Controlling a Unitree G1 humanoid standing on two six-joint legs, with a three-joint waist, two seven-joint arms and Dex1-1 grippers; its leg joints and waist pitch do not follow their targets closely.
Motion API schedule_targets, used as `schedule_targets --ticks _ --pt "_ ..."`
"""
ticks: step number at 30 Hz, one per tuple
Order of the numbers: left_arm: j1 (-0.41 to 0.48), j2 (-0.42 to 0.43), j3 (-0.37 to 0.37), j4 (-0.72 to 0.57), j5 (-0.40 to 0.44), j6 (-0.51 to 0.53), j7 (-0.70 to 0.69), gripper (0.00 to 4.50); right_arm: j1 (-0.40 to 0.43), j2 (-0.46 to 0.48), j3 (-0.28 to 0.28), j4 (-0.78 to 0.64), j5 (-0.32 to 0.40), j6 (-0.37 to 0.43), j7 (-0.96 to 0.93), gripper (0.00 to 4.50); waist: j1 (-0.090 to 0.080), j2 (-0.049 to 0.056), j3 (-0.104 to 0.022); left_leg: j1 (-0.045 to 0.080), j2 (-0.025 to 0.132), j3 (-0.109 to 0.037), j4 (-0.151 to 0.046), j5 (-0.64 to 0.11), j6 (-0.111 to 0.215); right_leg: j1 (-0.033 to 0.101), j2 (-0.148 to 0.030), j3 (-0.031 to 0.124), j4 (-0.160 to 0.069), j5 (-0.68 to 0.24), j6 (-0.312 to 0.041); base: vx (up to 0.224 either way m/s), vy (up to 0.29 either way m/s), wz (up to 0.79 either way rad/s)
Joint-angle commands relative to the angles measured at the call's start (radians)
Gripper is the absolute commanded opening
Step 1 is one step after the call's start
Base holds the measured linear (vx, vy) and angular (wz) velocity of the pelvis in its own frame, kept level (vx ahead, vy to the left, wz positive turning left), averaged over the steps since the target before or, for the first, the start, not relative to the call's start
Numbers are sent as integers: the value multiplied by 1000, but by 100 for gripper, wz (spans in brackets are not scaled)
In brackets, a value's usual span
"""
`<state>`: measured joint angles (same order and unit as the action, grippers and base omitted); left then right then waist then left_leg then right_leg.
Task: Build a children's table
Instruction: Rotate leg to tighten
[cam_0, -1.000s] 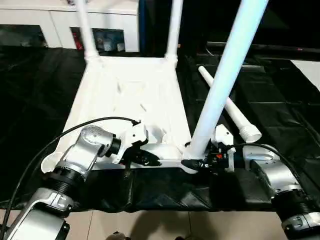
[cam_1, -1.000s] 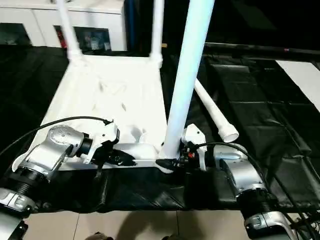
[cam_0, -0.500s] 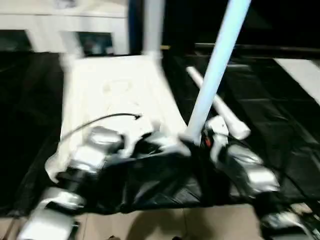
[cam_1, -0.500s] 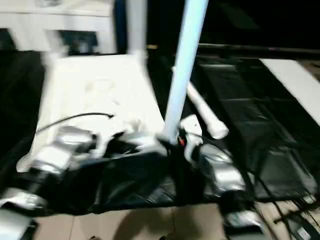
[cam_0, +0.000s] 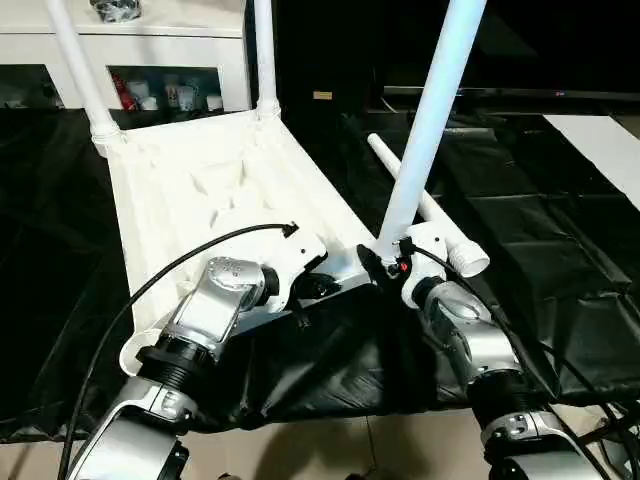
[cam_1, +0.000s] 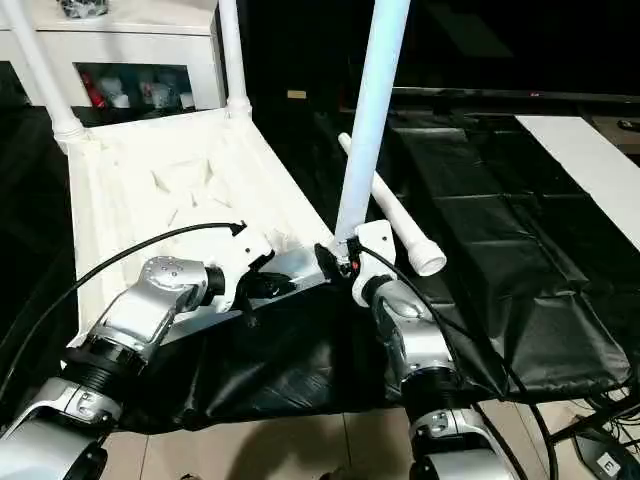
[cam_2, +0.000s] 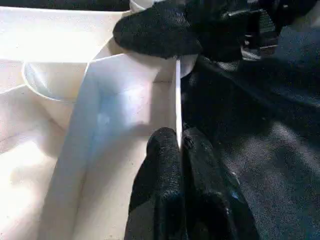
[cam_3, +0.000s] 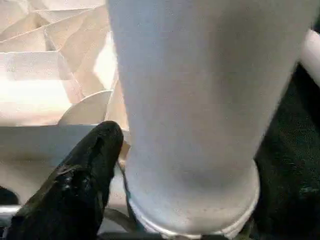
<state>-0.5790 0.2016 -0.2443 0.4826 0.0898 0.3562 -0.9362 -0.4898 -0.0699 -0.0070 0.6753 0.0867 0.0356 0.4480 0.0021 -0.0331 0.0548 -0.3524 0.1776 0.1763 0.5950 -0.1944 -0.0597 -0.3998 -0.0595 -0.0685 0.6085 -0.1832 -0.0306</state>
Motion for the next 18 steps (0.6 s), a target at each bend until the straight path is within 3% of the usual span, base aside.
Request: schedule_targets --ticks 1,6,9,12,18 --pt "5 -23 -32 -40 -65 -72 -70 0 1 2 92 -15 8 -7 144 397 4 8 -59 -2 50 -22 -72 -258 42 47 -86 56 -97 -339 -180 0 0 0" --pt "11 33 -37 -52 -91 -104 -178 0 43 -83 125 -100 32 -9 334 397 12 8 -64 -9 50 -17 -67 -163 88 57 -85 56 -82 -204 -217 0 0 0" --pt "9 88 -49 -42 -91 -138 -268 0 80 -165 149 -172 62 4 489 397 20 12 -63 -5 54 -15 -65 -148 107 56 -84 57 -78 -172 -232 0 0 0" --pt "2 133 -55 -29 -92 -162 -340 0 101 -232 159 -221 92 27 610 397 33 15 -61 4 58 -13 -67 -164 105 50 -84 57 -80 -182 -239 0 0 0" --pt "-8 175 -71 -21 -97 -191 -418 0 100 -299 177 -242 95 45 727 344 37 13 -59 1 58 -15 -69 -185 75 53 -87 57 -82 -234 -232 0 0 0"
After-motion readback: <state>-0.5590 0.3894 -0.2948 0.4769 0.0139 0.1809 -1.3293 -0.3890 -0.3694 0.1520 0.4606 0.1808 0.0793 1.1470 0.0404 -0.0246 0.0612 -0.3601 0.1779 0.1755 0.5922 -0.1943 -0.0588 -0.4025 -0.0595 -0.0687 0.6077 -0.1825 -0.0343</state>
